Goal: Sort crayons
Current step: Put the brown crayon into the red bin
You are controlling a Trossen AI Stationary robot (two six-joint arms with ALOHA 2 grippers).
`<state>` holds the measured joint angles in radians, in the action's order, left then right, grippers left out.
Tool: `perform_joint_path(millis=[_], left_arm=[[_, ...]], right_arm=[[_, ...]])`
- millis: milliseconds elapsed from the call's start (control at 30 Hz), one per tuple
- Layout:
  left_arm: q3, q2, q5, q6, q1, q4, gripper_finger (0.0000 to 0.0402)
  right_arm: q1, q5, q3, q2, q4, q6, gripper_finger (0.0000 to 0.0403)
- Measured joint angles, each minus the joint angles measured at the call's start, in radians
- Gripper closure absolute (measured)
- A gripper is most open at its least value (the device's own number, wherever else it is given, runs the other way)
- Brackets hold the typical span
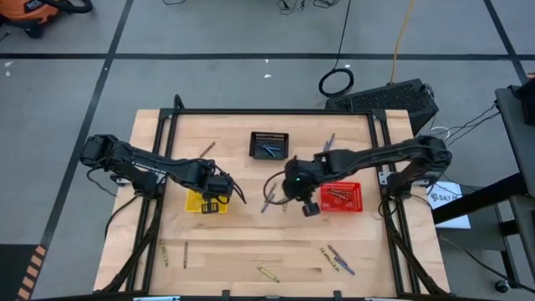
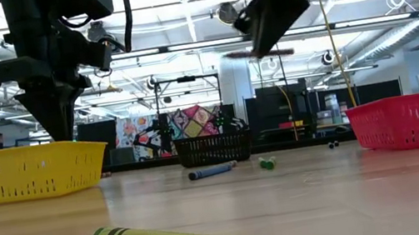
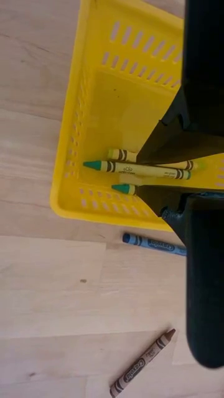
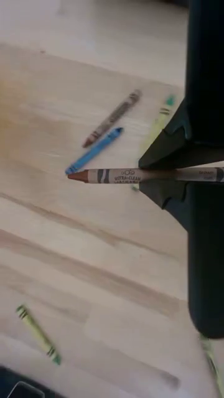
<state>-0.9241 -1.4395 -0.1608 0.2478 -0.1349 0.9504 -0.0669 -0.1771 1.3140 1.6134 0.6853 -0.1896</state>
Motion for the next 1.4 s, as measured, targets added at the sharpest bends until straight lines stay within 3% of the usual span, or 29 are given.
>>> perform_joint_path(millis=[300,800,1067,1400], left_arm=[[0.0,0.0,0.0,-0.001,-0.001,-0.001,0.0344],[0.0,0.0,0.0,-0.001,-0.001,-0.042,0.0344],[0.0,0.0,0.008,0.0,-0.001,-0.093,0.0344],[0.0,0.0,0.011,0.001,-0.001,-0.109,0.0344]], right_arm=[[-0.001,0.129,-0.046,-0.124,0.258,0.149,0.0401],[-0.007,0.178,-0.496,-0.479,0.081,0.487,0.0401],[-0.007,0.177,-0.592,-0.506,0.085,0.545,0.04],[-0.007,0.177,-0.6,-0.506,0.1,0.579,0.0376]])
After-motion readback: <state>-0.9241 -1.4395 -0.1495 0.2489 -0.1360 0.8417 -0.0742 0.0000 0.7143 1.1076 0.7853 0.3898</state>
